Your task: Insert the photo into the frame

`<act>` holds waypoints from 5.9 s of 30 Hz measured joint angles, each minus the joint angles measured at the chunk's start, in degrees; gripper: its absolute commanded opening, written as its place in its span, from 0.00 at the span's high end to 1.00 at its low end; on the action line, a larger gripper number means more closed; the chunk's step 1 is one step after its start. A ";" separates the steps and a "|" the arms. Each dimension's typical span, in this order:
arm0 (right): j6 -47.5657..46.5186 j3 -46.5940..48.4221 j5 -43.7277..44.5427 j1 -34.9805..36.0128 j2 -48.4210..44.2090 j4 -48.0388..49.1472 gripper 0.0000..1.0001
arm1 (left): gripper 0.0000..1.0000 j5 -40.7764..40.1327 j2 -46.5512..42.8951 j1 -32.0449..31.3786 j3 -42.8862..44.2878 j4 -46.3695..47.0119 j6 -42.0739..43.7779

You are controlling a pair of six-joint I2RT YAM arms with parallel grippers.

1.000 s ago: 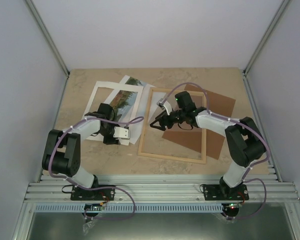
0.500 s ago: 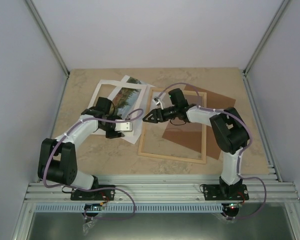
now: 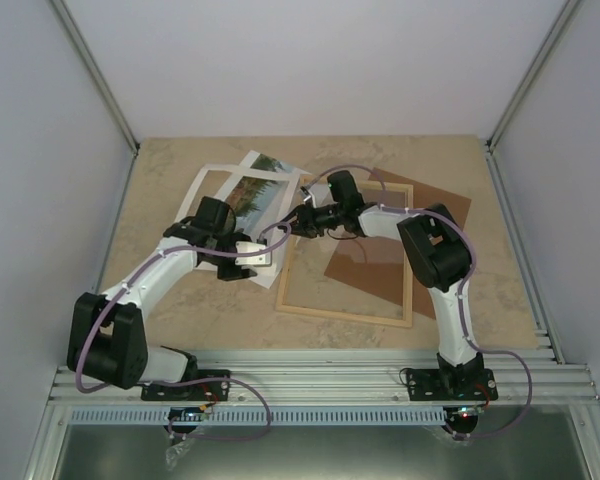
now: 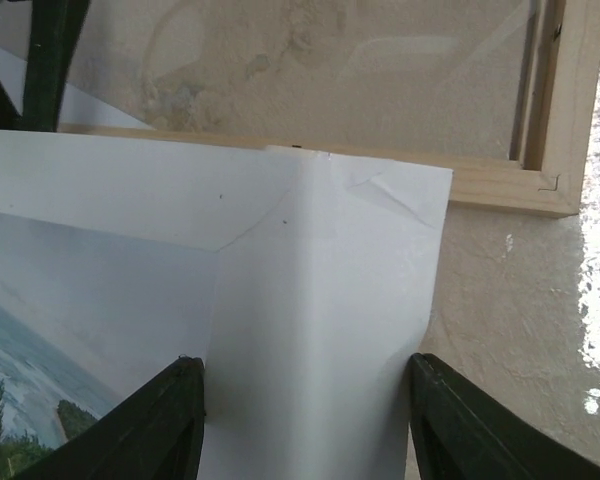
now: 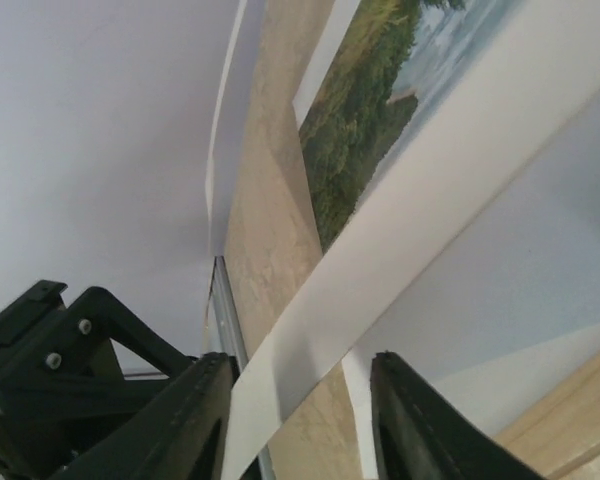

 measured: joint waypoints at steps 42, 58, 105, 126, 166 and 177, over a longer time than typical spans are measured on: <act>-11.65 -21.18 -0.11 -13.75 -23.58 -13.42 0.99 | 0.01 -2.69 -11.47 -1.27 -8.24 16.37 -22.49; -14.80 -20.87 -2.05 -17.25 -15.19 -14.34 0.74 | 0.09 -0.13 0.74 -1.11 -8.59 16.26 -21.55; -20.00 -22.01 3.45 -19.74 -20.74 -20.17 0.27 | 0.34 -1.29 19.43 -6.93 3.58 4.24 -0.24; -19.34 -22.67 3.72 -19.74 -20.15 -20.17 0.27 | 0.28 -0.02 20.15 -6.97 3.87 4.20 -0.98; -7.06 -18.86 -3.32 -16.98 -13.62 -10.14 0.99 | 0.02 3.39 12.17 -8.04 3.08 3.43 -2.84; -26.29 -19.96 -3.19 -27.26 -22.64 -31.04 0.99 | 0.01 3.72 2.47 -4.46 3.04 5.62 -13.46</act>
